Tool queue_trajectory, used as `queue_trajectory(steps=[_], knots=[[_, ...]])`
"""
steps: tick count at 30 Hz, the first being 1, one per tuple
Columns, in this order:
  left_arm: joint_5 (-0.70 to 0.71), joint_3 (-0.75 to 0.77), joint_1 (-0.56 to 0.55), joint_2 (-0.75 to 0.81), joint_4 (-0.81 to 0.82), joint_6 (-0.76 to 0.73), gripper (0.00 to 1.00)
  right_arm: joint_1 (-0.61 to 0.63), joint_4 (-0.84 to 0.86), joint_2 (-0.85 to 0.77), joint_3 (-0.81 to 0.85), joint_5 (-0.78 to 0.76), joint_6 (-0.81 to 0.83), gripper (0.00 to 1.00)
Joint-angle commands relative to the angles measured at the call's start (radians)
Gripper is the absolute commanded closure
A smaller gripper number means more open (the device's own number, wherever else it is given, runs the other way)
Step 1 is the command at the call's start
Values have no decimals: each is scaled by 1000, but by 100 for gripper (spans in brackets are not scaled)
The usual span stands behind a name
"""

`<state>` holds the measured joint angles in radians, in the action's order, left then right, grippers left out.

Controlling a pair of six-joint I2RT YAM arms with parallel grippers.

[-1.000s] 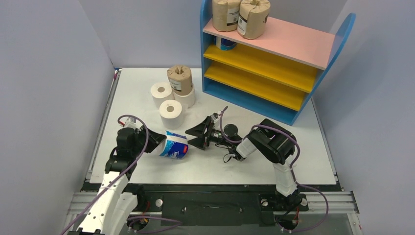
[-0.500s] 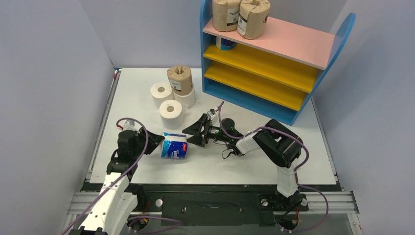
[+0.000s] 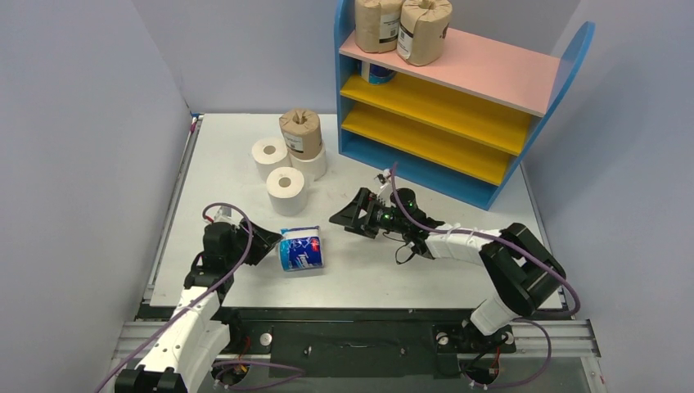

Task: Place and organize the paper towels onto the shelf
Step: Adjust the paper towel at the center of the board.

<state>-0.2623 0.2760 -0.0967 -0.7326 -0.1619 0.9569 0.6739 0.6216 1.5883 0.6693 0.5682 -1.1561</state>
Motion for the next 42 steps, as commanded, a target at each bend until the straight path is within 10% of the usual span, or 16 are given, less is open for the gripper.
queue_trajectory(steps=[1,21,42], knots=[[-2,-11,-9,-27,-101,-51,52,10,-284,-75,-2,-97,259,19],[-8,-21,-36,-33,-98,-41,46,55,205,156,54,109,-15,16],[2,-38,-50,0,-98,-41,46,87,224,240,78,138,-111,22]])
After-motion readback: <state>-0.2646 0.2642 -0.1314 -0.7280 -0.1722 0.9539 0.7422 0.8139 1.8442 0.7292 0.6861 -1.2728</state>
